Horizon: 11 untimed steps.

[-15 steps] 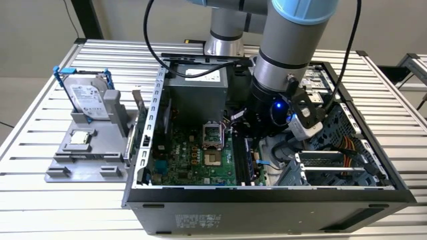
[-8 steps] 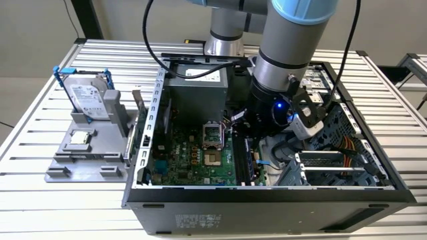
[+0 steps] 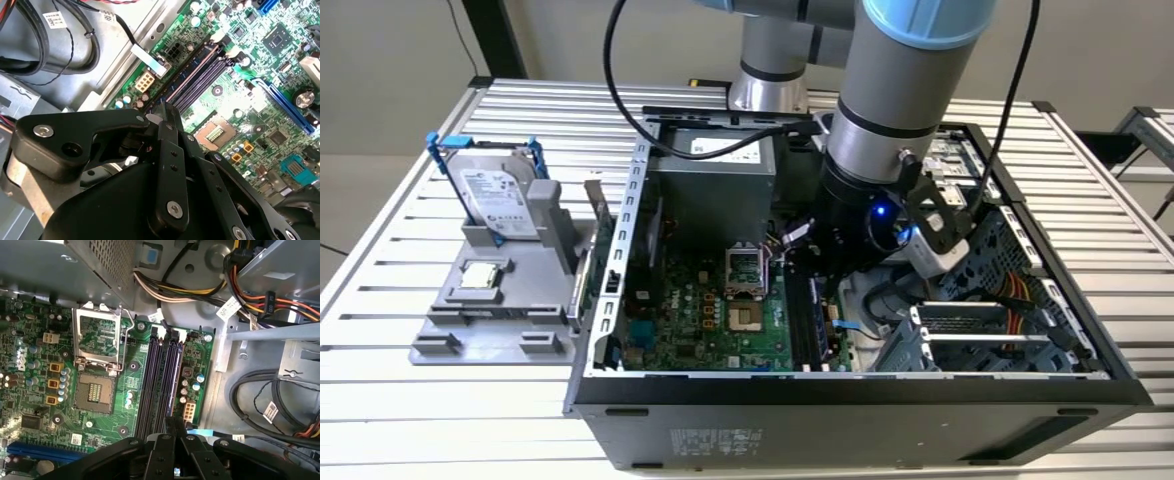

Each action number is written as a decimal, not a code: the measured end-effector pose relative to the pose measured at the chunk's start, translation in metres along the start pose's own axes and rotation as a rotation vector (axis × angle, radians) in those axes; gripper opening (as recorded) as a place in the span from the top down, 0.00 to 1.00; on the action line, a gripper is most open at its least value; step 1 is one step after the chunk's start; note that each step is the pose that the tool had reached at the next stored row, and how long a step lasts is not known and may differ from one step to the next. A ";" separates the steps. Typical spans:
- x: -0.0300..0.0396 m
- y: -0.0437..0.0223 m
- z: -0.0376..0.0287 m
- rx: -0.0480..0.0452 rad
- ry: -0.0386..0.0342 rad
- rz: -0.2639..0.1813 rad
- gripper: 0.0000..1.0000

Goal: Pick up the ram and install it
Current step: 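Press down the ram until it locks into place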

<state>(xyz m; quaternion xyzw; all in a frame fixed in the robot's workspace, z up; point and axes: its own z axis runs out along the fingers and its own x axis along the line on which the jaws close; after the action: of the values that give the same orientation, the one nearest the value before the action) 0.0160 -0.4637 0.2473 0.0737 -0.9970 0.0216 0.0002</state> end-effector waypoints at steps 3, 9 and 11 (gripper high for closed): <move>0.0000 0.0000 0.0000 0.0001 -0.0007 -0.017 1.00; 0.0000 0.0000 0.0000 0.0002 -0.0021 -0.049 1.00; 0.0000 0.0000 0.0000 0.0002 -0.0025 -0.059 1.00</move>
<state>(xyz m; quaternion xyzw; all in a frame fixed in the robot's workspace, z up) 0.0160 -0.4638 0.2473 0.1031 -0.9944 0.0216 -0.0004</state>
